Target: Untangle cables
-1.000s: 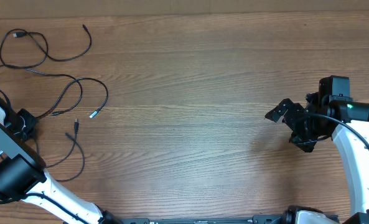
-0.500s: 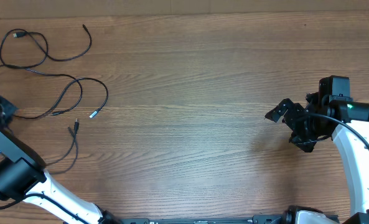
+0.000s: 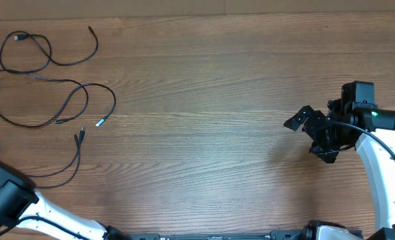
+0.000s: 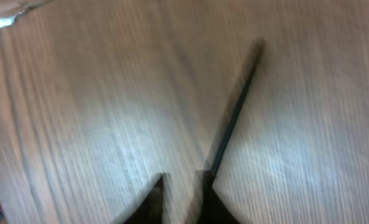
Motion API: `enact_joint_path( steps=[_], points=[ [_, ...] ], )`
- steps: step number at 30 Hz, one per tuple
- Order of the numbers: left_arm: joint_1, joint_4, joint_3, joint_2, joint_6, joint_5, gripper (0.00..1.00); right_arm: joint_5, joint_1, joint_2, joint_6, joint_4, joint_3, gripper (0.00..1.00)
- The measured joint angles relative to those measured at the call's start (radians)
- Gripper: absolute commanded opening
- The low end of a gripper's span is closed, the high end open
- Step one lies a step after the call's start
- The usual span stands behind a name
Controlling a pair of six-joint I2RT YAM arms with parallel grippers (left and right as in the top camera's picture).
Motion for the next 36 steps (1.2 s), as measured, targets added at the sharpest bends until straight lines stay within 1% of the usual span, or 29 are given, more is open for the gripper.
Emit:
enact_joint_path(
  steps=[1,2,3,4,6,10,16,24,29,36],
  points=[
    [0.014,0.002,0.0,0.0,-0.004,0.005,0.73,0.0,0.0,0.0,0.0,0.0,0.0,1.0],
    [0.027,0.008,0.0,0.0,-0.008,0.019,0.86,0.0,0.0,0.0,0.0,0.0,0.0,1.0],
    [0.036,0.016,0.0,0.0,-0.01,0.036,0.95,0.0,0.0,0.0,0.0,0.0,0.0,1.0],
    [0.044,0.023,0.0,0.0,-0.01,0.058,0.98,0.0,0.0,0.0,0.0,0.0,0.0,1.0],
    [0.05,0.029,0.0,0.0,-0.01,0.096,0.99,0.0,0.0,0.0,0.0,0.0,0.0,1.0],
    [0.043,0.026,0.0,0.0,-0.01,0.148,0.96,0.0,0.0,0.0,0.0,0.0,0.0,1.0],
    [0.011,0.019,0.0,0.0,-0.008,0.171,0.96,0.0,0.0,0.0,0.0,0.0,0.0,1.0],
    [-0.061,0.042,-0.001,0.003,0.028,0.215,0.96,0.0,0.0,0.0,0.0,0.0,0.0,1.0],
    [-0.073,0.044,-0.009,0.055,0.038,0.223,0.96,0.0,0.0,0.0,0.0,0.001,0.0,1.0],
    [-0.05,0.041,-0.023,0.145,0.051,0.218,0.88,0.0,0.0,0.0,0.0,0.0,0.0,1.0]
  ],
)
